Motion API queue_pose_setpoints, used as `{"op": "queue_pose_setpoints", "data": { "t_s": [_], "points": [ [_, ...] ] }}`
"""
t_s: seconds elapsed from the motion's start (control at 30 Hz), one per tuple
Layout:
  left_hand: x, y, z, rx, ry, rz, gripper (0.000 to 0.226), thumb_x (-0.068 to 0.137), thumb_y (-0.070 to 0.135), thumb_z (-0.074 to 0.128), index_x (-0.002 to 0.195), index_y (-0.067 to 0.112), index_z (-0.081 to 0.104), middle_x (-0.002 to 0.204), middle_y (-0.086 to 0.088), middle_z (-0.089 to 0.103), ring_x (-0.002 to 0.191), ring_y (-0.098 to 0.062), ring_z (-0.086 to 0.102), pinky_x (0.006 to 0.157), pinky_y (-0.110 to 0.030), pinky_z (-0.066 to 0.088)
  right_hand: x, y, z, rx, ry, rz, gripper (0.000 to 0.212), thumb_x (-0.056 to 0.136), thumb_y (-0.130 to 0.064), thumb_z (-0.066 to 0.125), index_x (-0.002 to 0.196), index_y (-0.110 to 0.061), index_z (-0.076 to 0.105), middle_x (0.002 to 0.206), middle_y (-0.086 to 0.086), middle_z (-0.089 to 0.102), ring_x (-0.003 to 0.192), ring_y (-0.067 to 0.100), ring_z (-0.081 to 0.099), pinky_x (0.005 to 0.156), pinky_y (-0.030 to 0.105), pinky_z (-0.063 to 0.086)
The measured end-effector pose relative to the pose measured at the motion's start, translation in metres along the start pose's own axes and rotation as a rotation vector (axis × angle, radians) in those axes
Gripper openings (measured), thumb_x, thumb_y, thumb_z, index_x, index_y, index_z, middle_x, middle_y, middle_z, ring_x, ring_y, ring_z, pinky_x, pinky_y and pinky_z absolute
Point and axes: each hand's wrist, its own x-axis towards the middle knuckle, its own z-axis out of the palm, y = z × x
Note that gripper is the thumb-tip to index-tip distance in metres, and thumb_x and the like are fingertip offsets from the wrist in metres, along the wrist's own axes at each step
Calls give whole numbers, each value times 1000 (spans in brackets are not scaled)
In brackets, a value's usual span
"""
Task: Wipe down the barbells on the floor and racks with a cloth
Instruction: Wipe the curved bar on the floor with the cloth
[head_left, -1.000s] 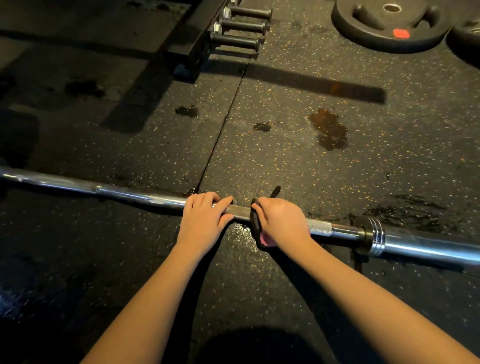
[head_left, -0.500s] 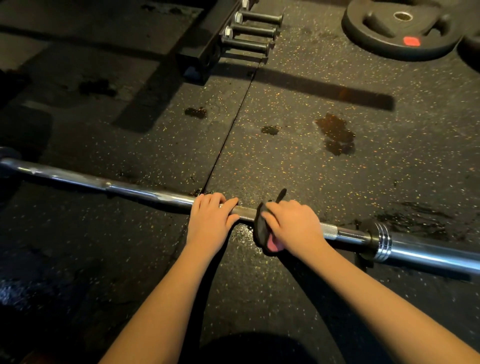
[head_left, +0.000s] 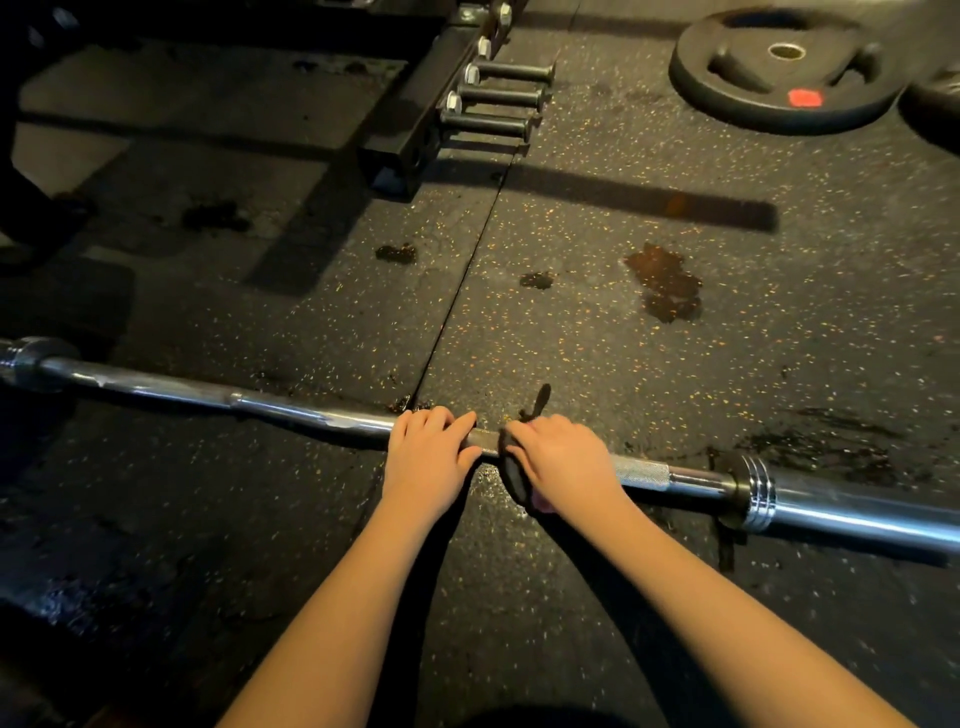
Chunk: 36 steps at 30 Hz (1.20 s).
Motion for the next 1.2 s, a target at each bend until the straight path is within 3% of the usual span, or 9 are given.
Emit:
{"op": "queue_pose_setpoints", "data": {
  "t_s": [0.2,0.3,0.4,0.57,0.73,0.87,0.97,1.03,1.2],
  "points": [
    [-3,0,-11,-16,-84,-7,48,101,38,38,147,27,33,138,5,44,132,-15,34,115,-34,13,-51,39,13,25,254,50,33,87,-37,45,97,-12,64,87,6,64,74,29,61,62,35,49],
    [-2,5,-16,0,-125,-19,49,102,37,38,149,27,31,142,5,42,135,-16,31,117,-35,10,-34,18,11,1,171,80,30,82,-40,57,89,-13,67,80,6,63,68,27,59,59,35,48],
    [1,7,-19,35,-166,-27,50,102,36,38,149,27,28,143,5,40,136,-16,30,117,-36,9,-12,9,6,3,182,106,38,93,-40,41,75,-15,64,65,2,60,59,26,60,50,31,42],
    [-2,6,-13,31,-129,-28,51,100,34,41,150,27,28,141,4,41,135,-17,30,116,-36,10,-17,19,-3,270,185,371,34,103,-36,36,106,-12,60,94,8,68,89,30,64,62,32,33],
    [-8,1,-7,21,-63,-5,55,98,26,44,150,27,27,141,5,39,135,-16,29,117,-35,7,-56,42,12,115,154,-2,41,81,-29,72,114,-7,64,106,13,66,93,33,65,73,39,55],
    [-1,7,-15,13,-112,-3,53,97,25,44,148,25,31,139,2,39,132,-20,32,116,-36,10,-30,36,-2,180,111,177,32,101,-31,38,106,-12,63,99,9,67,94,30,61,75,36,42],
    [-1,4,-16,-29,-112,-20,52,94,21,47,145,27,36,133,1,40,125,-21,35,112,-33,17,-30,29,-5,331,120,389,27,102,-27,41,113,-13,62,109,9,66,103,29,59,76,32,36],
    [-3,5,-15,-59,-98,-36,49,93,20,48,141,27,41,128,1,41,120,-21,36,109,-31,20,-41,26,-4,293,109,304,29,101,-25,44,121,-12,61,117,10,64,111,30,57,88,34,40],
    [2,12,-19,-148,-101,-121,36,93,23,46,129,26,53,124,-1,43,116,-22,37,106,-33,25,-45,23,-16,59,-140,232,51,103,-28,40,151,-19,28,160,3,20,145,22,24,116,32,19]
  ]
}}
